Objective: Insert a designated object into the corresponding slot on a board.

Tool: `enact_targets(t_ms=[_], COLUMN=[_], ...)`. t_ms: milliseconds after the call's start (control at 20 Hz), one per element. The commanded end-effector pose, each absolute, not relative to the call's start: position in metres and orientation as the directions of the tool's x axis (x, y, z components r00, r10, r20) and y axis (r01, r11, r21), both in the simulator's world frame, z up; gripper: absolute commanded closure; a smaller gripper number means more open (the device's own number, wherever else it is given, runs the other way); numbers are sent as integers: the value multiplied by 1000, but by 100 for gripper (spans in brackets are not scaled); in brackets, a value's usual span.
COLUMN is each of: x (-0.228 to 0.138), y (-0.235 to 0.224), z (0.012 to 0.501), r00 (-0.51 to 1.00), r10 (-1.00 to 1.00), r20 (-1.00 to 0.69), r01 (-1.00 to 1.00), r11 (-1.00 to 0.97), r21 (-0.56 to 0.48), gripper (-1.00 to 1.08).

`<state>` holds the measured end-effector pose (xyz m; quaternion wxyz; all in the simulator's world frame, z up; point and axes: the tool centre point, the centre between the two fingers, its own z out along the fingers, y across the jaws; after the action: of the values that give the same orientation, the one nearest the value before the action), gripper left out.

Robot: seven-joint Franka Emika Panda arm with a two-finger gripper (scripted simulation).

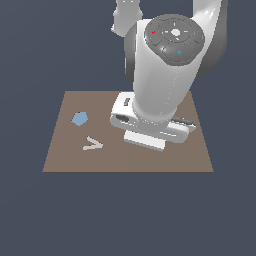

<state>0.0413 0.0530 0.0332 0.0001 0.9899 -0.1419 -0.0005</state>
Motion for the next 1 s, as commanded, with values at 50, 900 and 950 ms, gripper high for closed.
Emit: enact_targets(t_ms=[50,900,950], x=[42,43,43], y=[53,56,57], z=[30,31,31], r00=[960,968,971], r10=[-281,-250,-239], r20=[0,0,0], r01=[-281,-250,-239], r11=[-960,-968,-971], r21=[0,0,0], gripper=[108,108,108])
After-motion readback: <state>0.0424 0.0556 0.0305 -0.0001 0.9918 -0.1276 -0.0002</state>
